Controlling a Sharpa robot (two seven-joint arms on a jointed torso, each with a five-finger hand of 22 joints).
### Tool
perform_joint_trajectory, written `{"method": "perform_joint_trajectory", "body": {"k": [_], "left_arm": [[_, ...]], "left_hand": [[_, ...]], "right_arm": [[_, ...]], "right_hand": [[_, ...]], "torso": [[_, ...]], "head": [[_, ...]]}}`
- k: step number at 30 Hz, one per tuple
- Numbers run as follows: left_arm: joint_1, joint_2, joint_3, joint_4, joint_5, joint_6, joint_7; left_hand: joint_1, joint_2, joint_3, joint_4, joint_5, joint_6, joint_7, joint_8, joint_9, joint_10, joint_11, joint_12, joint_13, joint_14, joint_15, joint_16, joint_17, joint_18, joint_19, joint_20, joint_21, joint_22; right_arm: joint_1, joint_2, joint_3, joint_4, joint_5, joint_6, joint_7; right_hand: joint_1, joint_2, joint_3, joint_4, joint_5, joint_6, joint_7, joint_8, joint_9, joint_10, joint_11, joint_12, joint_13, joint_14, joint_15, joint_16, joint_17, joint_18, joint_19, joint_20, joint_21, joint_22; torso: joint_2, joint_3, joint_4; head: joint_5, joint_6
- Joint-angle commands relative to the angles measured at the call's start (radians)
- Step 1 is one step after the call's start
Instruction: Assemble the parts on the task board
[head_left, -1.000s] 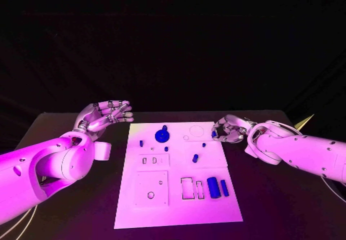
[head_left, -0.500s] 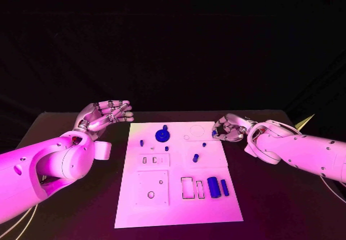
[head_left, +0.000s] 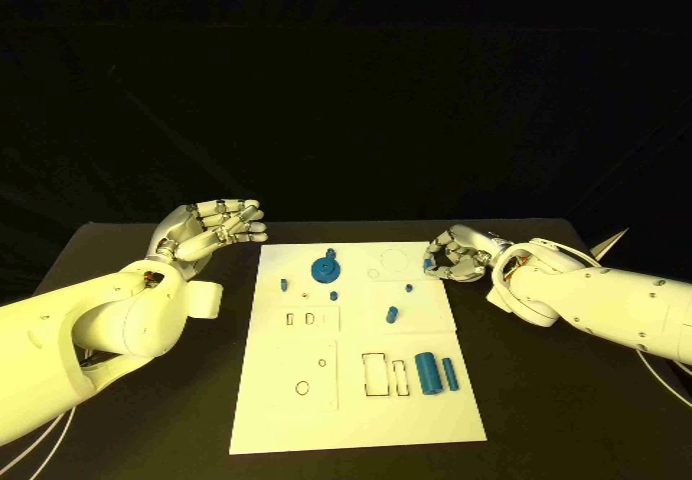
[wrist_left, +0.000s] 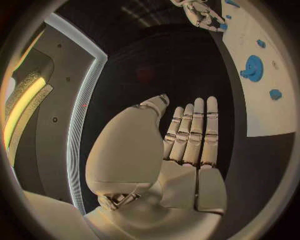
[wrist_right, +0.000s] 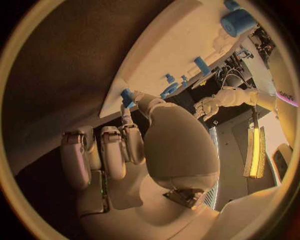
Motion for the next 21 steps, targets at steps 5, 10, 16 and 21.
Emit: {"method": "perform_joint_trajectory", "body": {"k": [5, 10, 16, 21], "left_arm": [[0.000, 0.001, 0.001, 0.001, 0.001, 0.018, 0.003], [0.000, 0.001, 0.001, 0.000, 0.001, 0.018, 0.002], [0.000, 0.001, 0.000, -0.002, 0.001, 0.017, 0.002], [0.000, 0.001, 0.000, -0.003, 0.001, 0.017, 0.002]], "left_hand": [[-0.011, -0.003, 0.006, 0.001, -0.006, -0.004, 0.030, -0.005, 0.001, 0.000, 0.007, -0.005, 0.001, -0.003, 0.005, -0.006, 0.001, 0.007, -0.005, -0.001, 0.005, 0.001], [-0.013, -0.002, 0.006, 0.002, -0.006, -0.004, 0.031, -0.005, 0.002, 0.000, 0.007, -0.005, 0.001, -0.003, 0.005, -0.006, 0.002, 0.007, -0.008, 0.000, 0.005, 0.001], [-0.013, -0.002, 0.006, 0.002, -0.006, -0.004, 0.031, -0.005, 0.002, 0.000, 0.007, -0.005, 0.001, -0.003, 0.005, -0.006, 0.002, 0.007, -0.008, 0.000, 0.005, 0.001], [-0.013, -0.002, 0.006, 0.002, -0.006, -0.004, 0.031, -0.005, 0.002, 0.000, 0.007, -0.005, 0.001, -0.003, 0.005, -0.006, 0.002, 0.007, -0.008, 0.000, 0.005, 0.001]], "right_arm": [[-0.001, 0.000, 0.000, 0.013, -0.027, -0.050, -0.018], [-0.001, -0.013, 0.000, 0.047, -0.031, -0.092, -0.029], [0.011, -0.037, 0.004, 0.122, -0.036, -0.129, -0.067], [0.027, -0.052, 0.005, 0.206, -0.042, -0.144, -0.126]], "right_hand": [[-0.008, 0.012, 0.012, 0.001, 0.004, 0.018, -0.008, 0.017, 0.006, 0.012, -0.012, 0.012, 0.155, 0.106, -0.012, 0.004, 0.263, -0.007, 0.105, -0.012, 0.005, 0.263], [-0.021, 0.018, 0.017, 0.007, 0.023, 0.025, -0.014, 0.028, 0.010, 0.014, -0.017, 0.013, 0.156, 0.106, -0.016, 0.004, 0.263, -0.007, 0.105, -0.016, 0.005, 0.263], [-0.028, 0.022, 0.021, 0.008, 0.040, 0.028, -0.018, 0.036, 0.014, 0.013, -0.021, 0.012, 0.156, 0.106, -0.019, 0.004, 0.263, -0.007, 0.105, -0.020, 0.005, 0.263], [-0.034, 0.027, 0.023, 0.010, 0.045, 0.031, -0.020, 0.041, 0.017, 0.013, -0.023, 0.011, 0.155, 0.106, -0.021, 0.004, 0.263, -0.007, 0.105, -0.021, 0.005, 0.263]], "torso": [[0.000, 0.0007, -0.0004], [-0.001, 0.0001, -0.0004], [-0.003, -0.0015, -0.0006], [-0.004, -0.0026, -0.0018]], "head": [[0.001, -0.001], [0.005, -0.002], [0.005, 0.000], [0.008, 0.003]]}}
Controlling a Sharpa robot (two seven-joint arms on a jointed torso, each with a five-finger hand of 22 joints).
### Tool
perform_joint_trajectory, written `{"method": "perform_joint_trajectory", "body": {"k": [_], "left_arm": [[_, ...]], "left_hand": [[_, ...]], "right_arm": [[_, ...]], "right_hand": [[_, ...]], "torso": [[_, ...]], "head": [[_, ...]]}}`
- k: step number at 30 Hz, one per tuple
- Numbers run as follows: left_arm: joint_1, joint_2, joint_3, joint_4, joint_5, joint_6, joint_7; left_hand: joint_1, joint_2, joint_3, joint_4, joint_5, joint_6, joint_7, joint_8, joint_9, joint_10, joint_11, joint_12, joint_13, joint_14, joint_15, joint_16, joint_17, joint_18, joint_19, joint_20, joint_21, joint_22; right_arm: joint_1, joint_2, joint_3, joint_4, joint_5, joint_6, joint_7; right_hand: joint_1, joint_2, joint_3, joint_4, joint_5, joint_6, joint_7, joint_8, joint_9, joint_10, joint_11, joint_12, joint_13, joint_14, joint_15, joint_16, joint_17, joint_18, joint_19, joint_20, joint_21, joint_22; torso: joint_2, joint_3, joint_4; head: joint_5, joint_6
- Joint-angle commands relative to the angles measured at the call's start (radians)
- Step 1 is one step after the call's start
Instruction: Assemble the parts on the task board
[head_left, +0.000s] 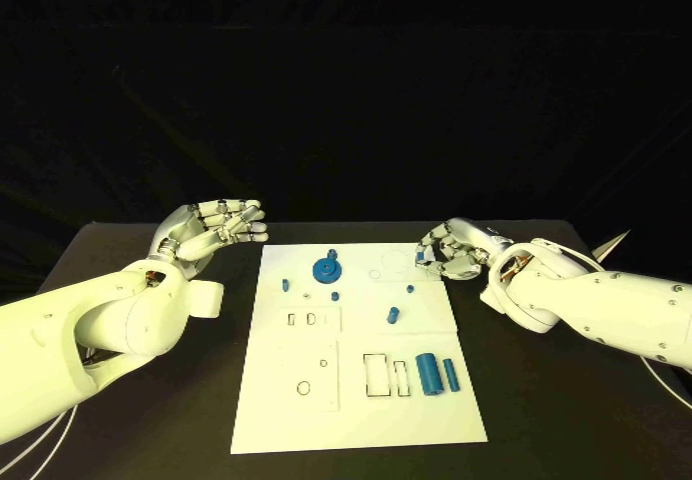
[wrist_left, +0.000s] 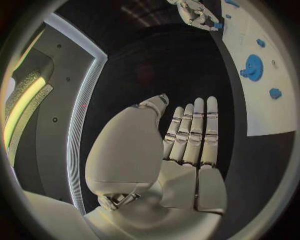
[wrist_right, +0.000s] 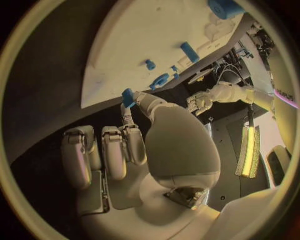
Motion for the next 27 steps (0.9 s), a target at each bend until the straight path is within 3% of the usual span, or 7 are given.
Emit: {"method": "perform_joint_trajectory", "body": {"k": [1, 3, 13, 18, 19, 21, 27], "left_arm": [[0.000, 0.002, 0.001, 0.001, 0.001, 0.016, 0.005], [0.000, 0.003, 0.001, -0.001, 0.001, 0.016, 0.004], [0.000, 0.007, 0.000, -0.011, 0.003, 0.014, 0.004], [0.000, 0.011, 0.000, -0.015, 0.004, 0.014, 0.004], [0.000, 0.012, 0.000, -0.016, 0.004, 0.014, 0.004], [0.000, 0.014, 0.000, -0.018, 0.004, 0.014, 0.004], [0.000, 0.021, 0.000, -0.027, 0.005, 0.013, 0.003]], "left_hand": [[-0.008, 0.002, 0.006, 0.002, -0.006, -0.004, 0.031, -0.005, 0.001, 0.000, 0.007, -0.005, 0.001, -0.003, 0.005, -0.006, 0.001, 0.007, -0.008, 0.000, 0.005, 0.001], [-0.008, 0.002, 0.006, 0.002, -0.006, -0.004, 0.031, -0.005, 0.001, 0.000, 0.007, -0.005, 0.001, -0.003, 0.005, -0.006, 0.001, 0.007, -0.008, 0.000, 0.005, 0.001], [-0.008, 0.002, 0.006, 0.002, -0.006, -0.004, 0.031, -0.005, 0.001, 0.000, 0.007, -0.005, 0.001, -0.003, 0.005, -0.006, 0.001, 0.007, -0.008, 0.000, 0.005, 0.001], [-0.009, 0.003, 0.008, 0.001, -0.006, -0.004, 0.031, -0.005, 0.001, 0.000, 0.007, -0.005, 0.001, -0.004, 0.006, -0.007, 0.003, 0.008, -0.010, 0.000, 0.006, 0.002], [-0.009, 0.003, 0.008, 0.001, -0.006, -0.004, 0.031, -0.005, 0.001, 0.000, 0.007, -0.005, 0.001, -0.004, 0.006, -0.007, 0.003, 0.008, -0.010, 0.000, 0.006, 0.002], [-0.009, 0.003, 0.008, 0.001, -0.006, -0.004, 0.031, -0.005, 0.001, 0.000, 0.007, -0.005, 0.001, -0.004, 0.006, -0.007, 0.003, 0.008, -0.010, 0.000, 0.006, 0.002], [-0.009, 0.003, 0.008, 0.001, -0.006, -0.004, 0.031, -0.005, 0.001, 0.000, 0.007, -0.005, 0.001, -0.004, 0.006, -0.007, 0.003, 0.008, -0.010, 0.000, 0.006, 0.002]], "right_arm": [[0.007, -0.004, 0.001, 0.049, -0.024, -0.042, -0.080], [0.012, 0.000, 0.001, 0.100, -0.043, -0.049, -0.133], [0.002, 0.061, 0.001, 0.220, -0.110, -0.049, -0.294], [-0.019, 0.104, 0.000, 0.261, -0.155, -0.048, -0.354], [-0.026, 0.114, 0.000, 0.270, -0.169, -0.051, -0.368], [-0.037, 0.133, 0.000, 0.282, -0.192, -0.054, -0.390], [-0.058, 0.186, 0.000, 0.279, -0.251, -0.046, -0.436]], "right_hand": [[-0.005, 0.006, 0.005, 0.000, 0.006, 0.009, -0.005, 0.004, 0.003, 0.012, -0.009, 0.001, 0.154, 0.106, -0.007, 0.004, 0.263, -0.007, 0.105, -0.007, 0.005, 0.263], [-0.005, 0.009, 0.007, -0.001, 0.008, 0.009, -0.006, 0.006, 0.005, 0.010, -0.010, -0.002, 0.152, 0.106, -0.008, 0.004, 0.263, -0.007, 0.105, -0.008, 0.005, 0.263], [0.001, 0.013, 0.015, -0.010, 0.014, 0.006, -0.008, 0.012, 0.008, 0.008, -0.013, -0.005, 0.150, 0.106, -0.011, 0.003, 0.261, -0.007, 0.105, -0.011, 0.005, 0.263], [0.005, 0.015, 0.021, -0.017, 0.018, 0.006, -0.010, 0.017, 0.011, 0.008, -0.014, -0.007, 0.149, 0.105, -0.012, 0.002, 0.258, -0.007, 0.105, -0.012, 0.005, 0.263], [0.005, 0.016, 0.022, -0.018, 0.018, 0.006, -0.010, 0.018, 0.012, 0.007, -0.014, -0.008, 0.149, 0.105, -0.012, 0.003, 0.258, -0.007, 0.105, -0.013, 0.005, 0.263], [0.004, 0.017, 0.028, -0.022, 0.007, 0.004, -0.010, 0.022, 0.014, 0.007, -0.015, -0.008, 0.149, 0.105, -0.013, 0.002, 0.258, -0.007, 0.105, -0.014, 0.005, 0.263], [0.001, 0.017, 0.030, -0.022, 0.003, 0.004, -0.010, 0.024, 0.015, 0.008, -0.015, -0.007, 0.149, 0.104, -0.013, 0.002, 0.256, -0.007, 0.105, -0.014, 0.005, 0.263]], "torso": [[-0.001, -0.0016, -0.0009], [-0.004, -0.0031, -0.0012], [-0.013, -0.0068, 0.0004], [-0.018, -0.0103, -0.0005], [-0.017, -0.0091, 0.0001], [-0.018, -0.0106, 0.0003], [-0.020, -0.0118, 0.0006]], "head": [[0.002, 0.003], [0.003, 0.004], [0.024, -0.012], [0.030, -0.025], [0.030, -0.025], [0.035, -0.028], [0.044, -0.035]]}}
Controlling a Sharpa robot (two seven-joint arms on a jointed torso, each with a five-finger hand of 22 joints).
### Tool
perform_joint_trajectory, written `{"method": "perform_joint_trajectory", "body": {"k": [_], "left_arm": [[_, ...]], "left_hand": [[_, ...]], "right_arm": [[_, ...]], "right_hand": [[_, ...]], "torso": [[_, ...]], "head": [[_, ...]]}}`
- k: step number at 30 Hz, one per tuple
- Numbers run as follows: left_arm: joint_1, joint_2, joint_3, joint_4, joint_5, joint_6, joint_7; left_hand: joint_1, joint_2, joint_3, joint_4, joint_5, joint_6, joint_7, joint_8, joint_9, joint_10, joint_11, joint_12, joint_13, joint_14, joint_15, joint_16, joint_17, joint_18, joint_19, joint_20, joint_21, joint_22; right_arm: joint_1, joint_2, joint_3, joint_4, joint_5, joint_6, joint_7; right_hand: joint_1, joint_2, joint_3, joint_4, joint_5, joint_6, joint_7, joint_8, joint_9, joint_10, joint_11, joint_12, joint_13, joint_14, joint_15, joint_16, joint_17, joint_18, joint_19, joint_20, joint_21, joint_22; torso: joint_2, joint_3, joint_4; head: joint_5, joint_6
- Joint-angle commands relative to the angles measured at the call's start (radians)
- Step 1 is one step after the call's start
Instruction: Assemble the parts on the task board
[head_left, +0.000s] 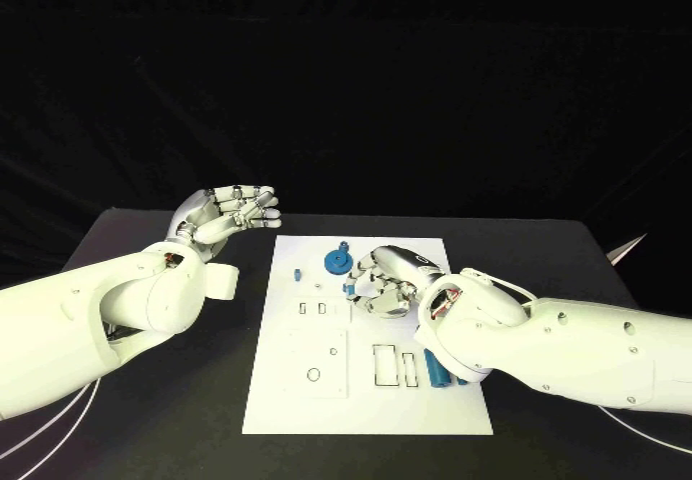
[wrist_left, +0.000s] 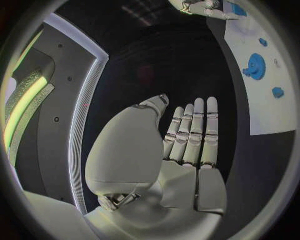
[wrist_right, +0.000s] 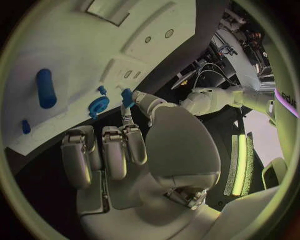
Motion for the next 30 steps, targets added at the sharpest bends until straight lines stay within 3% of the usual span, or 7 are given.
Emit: {"method": "perform_joint_trajectory", "body": {"k": [1, 5, 7, 12, 15, 20, 30], "left_arm": [[0.001, 0.006, 0.000, -0.003, 0.005, 0.013, 0.005], [0.001, 0.014, 0.000, -0.007, 0.007, 0.014, 0.004], [0.001, 0.017, 0.000, -0.007, 0.008, 0.015, 0.003], [0.001, 0.022, 0.000, -0.008, 0.008, 0.016, 0.001], [0.001, 0.024, 0.000, -0.008, 0.008, 0.017, 0.000], [0.001, 0.023, 0.000, -0.008, 0.008, 0.017, -0.003], [0.001, 0.023, 0.000, -0.008, 0.009, 0.017, -0.005]], "left_hand": [[-0.009, 0.003, 0.005, -0.001, -0.006, -0.004, 0.031, -0.005, 0.001, 0.000, 0.007, -0.005, 0.001, -0.004, 0.006, -0.004, 0.001, 0.008, -0.007, -0.003, 0.006, 0.001], [-0.009, 0.003, 0.005, -0.001, -0.006, -0.004, 0.031, -0.005, 0.001, 0.000, 0.007, -0.005, 0.001, -0.004, 0.006, -0.004, 0.001, 0.008, -0.007, -0.003, 0.006, 0.001], [-0.009, 0.003, 0.005, -0.001, -0.006, -0.004, 0.031, -0.005, 0.001, 0.000, 0.007, -0.005, 0.001, -0.004, 0.006, -0.004, 0.001, 0.008, -0.007, -0.003, 0.006, 0.001], [-0.010, 0.003, 0.006, -0.002, -0.005, -0.005, 0.031, -0.006, 0.002, 0.000, 0.007, -0.006, 0.001, -0.005, 0.006, -0.004, 0.003, 0.008, -0.008, -0.003, 0.008, 0.002], [-0.010, 0.003, 0.006, -0.002, -0.005, -0.005, 0.031, -0.006, 0.002, 0.000, 0.007, -0.006, 0.001, -0.005, 0.006, -0.004, 0.003, 0.008, -0.008, -0.003, 0.008, 0.002], [-0.010, 0.004, 0.007, -0.002, -0.005, -0.005, 0.031, -0.006, 0.002, 0.000, 0.007, -0.006, 0.001, -0.005, 0.006, -0.005, 0.003, 0.008, -0.009, -0.003, 0.008, 0.002], [-0.010, 0.004, 0.007, -0.002, -0.005, -0.005, 0.031, -0.006, 0.002, 0.000, 0.007, -0.006, 0.001, -0.005, 0.006, -0.005, 0.003, 0.008, -0.009, -0.003, 0.008, 0.002]], "right_arm": [[-0.008, 0.021, 0.000, -0.009, -0.094, 0.002, -0.075], [-0.022, 0.059, 0.000, -0.031, -0.126, 0.008, -0.089], [-0.028, 0.073, -0.001, -0.039, -0.140, 0.005, -0.097], [-0.040, 0.101, -0.001, -0.059, -0.161, 0.003, -0.111], [-0.046, 0.116, -0.001, -0.074, -0.171, 0.002, -0.106], [-0.052, 0.134, -0.001, -0.090, -0.185, 0.003, -0.102], [-0.058, 0.155, -0.001, -0.116, -0.188, 0.010, -0.105]], "right_hand": [[-0.005, 0.007, 0.006, 0.002, -0.010, 0.007, -0.006, 0.017, 0.010, 0.009, -0.008, -0.003, 0.150, 0.104, -0.007, 0.001, 0.255, -0.007, 0.105, -0.008, 0.005, 0.263], [-0.007, 0.007, 0.007, 0.002, -0.011, 0.007, -0.006, 0.018, 0.010, 0.008, -0.008, -0.004, 0.149, 0.104, -0.007, 0.001, 0.254, -0.007, 0.105, -0.008, 0.005, 0.263], [-0.006, 0.007, 0.008, 0.001, -0.011, 0.007, -0.007, 0.019, 0.011, 0.010, -0.008, -0.001, 0.151, 0.104, -0.007, 0.001, 0.253, -0.007, 0.105, -0.008, 0.005, 0.263], [-0.005, 0.006, 0.010, -0.002, -0.010, 0.008, -0.008, 0.021, 0.012, 0.011, -0.009, -0.001, 0.152, 0.103, -0.008, 0.001, 0.253, -0.007, 0.105, -0.008, 0.005, 0.263], [-0.006, 0.003, 0.011, -0.005, -0.008, 0.007, -0.009, 0.023, 0.013, 0.012, -0.010, 0.000, 0.153, 0.103, -0.008, 0.001, 0.252, -0.007, 0.105, -0.009, 0.005, 0.263], [-0.007, 0.001, 0.012, -0.006, -0.006, 0.007, -0.009, 0.024, 0.013, 0.012, -0.010, 0.001, 0.153, 0.104, -0.009, 0.001, 0.253, -0.007, 0.105, -0.009, 0.005, 0.263], [-0.008, -0.001, 0.012, -0.007, -0.005, 0.007, -0.009, 0.025, 0.014, 0.013, -0.010, 0.002, 0.154, 0.104, -0.009, 0.001, 0.254, -0.007, 0.105, -0.010, 0.005, 0.263]], "torso": [[-0.002, -0.0022, 0.0014], [-0.001, -0.0029, -0.0004], [0.000, -0.0018, -0.0009], [0.000, -0.0015, 0.0018], [-0.001, -0.0019, 0.0029], [0.001, 0.0000, 0.0020], [0.002, -0.0006, 0.0008]], "head": [[0.006, -0.003], [0.012, -0.004], [0.018, 0.002], [0.017, 0.008], [0.019, 0.001], [0.025, -0.001], [0.029, -0.007]]}}
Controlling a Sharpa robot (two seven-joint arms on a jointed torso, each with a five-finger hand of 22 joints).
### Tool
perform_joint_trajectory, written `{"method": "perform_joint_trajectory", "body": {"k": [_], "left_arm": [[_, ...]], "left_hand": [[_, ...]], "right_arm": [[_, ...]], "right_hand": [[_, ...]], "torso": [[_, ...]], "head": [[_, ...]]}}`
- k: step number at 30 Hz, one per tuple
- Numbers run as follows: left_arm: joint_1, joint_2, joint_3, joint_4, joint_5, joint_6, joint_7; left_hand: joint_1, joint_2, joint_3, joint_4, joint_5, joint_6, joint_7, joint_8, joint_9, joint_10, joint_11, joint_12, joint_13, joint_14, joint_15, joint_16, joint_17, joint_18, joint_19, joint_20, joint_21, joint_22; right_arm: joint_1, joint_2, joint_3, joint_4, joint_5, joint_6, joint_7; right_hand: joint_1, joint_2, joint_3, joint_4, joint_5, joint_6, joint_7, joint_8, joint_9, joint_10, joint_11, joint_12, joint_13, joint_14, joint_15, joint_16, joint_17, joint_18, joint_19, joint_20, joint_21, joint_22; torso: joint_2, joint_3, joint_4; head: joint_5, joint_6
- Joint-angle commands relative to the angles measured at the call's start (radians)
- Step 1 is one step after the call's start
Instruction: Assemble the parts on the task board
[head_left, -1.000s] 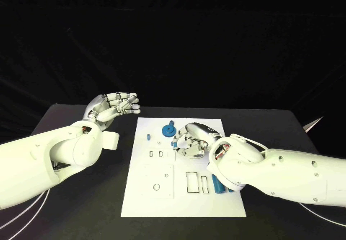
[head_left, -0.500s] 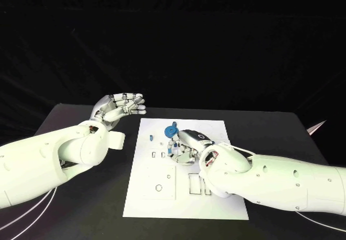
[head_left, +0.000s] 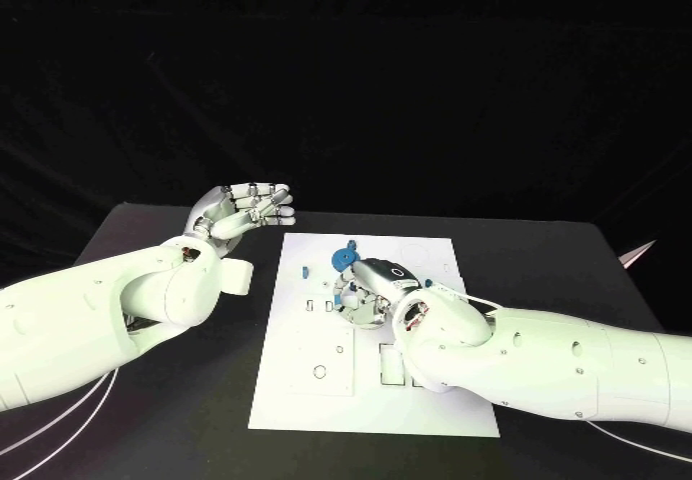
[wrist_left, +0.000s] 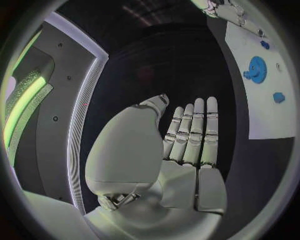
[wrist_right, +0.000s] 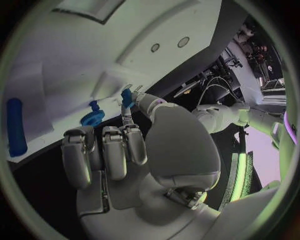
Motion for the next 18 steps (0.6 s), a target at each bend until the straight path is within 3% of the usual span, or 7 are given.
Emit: {"method": "perform_joint_trajectory", "body": {"k": [1, 7, 18], "left_arm": [[0.001, 0.002, 0.001, 0.002, 0.004, 0.017, 0.003], [0.001, 0.001, 0.001, 0.002, 0.004, 0.017, 0.002], [0.001, 0.000, 0.001, 0.002, 0.004, 0.017, 0.001]], "left_hand": [[-0.010, 0.004, 0.004, 0.001, -0.005, -0.005, 0.031, -0.006, 0.001, 0.000, 0.007, -0.006, 0.001, -0.001, 0.002, -0.005, 0.002, 0.008, -0.005, 0.001, 0.004, 0.001], [-0.010, 0.004, 0.004, 0.001, -0.005, -0.005, 0.031, -0.006, 0.001, 0.000, 0.007, -0.006, 0.001, -0.001, 0.002, -0.005, 0.002, 0.008, -0.005, 0.001, 0.004, 0.001], [-0.010, 0.004, 0.004, 0.001, -0.005, -0.005, 0.031, -0.006, 0.001, 0.000, 0.007, -0.006, 0.001, -0.001, 0.002, -0.005, 0.002, 0.008, -0.005, 0.001, 0.004, 0.001]], "right_arm": [[-0.003, 0.006, 0.000, -0.006, -0.025, 0.010, -0.004], [-0.005, 0.010, 0.000, -0.013, -0.025, 0.011, -0.004], [-0.008, 0.016, 0.000, -0.026, -0.025, 0.023, -0.005]], "right_hand": [[-0.010, -0.003, 0.005, 0.001, 0.003, 0.010, -0.005, 0.026, 0.015, 0.010, -0.007, 0.003, 0.154, 0.104, -0.009, 0.001, 0.254, -0.007, 0.105, -0.010, 0.005, 0.263], [-0.014, -0.006, 0.004, 0.001, 0.002, 0.010, -0.005, 0.027, 0.015, 0.010, -0.007, 0.002, 0.153, 0.104, -0.009, 0.001, 0.253, -0.007, 0.105, -0.010, 0.005, 0.263], [-0.033, -0.026, 0.000, 0.002, -0.004, 0.000, -0.003, 0.029, 0.016, 0.008, -0.005, -0.002, 0.151, 0.104, -0.008, 0.001, 0.253, -0.007, 0.105, -0.010, 0.005, 0.263]], "torso": [[0.000, 0.0000, 0.0003], [-0.001, -0.0008, -0.0011], [-0.001, -0.0008, -0.0008]], "head": [[0.003, -0.006], [0.003, -0.014], [0.008, -0.014]]}}
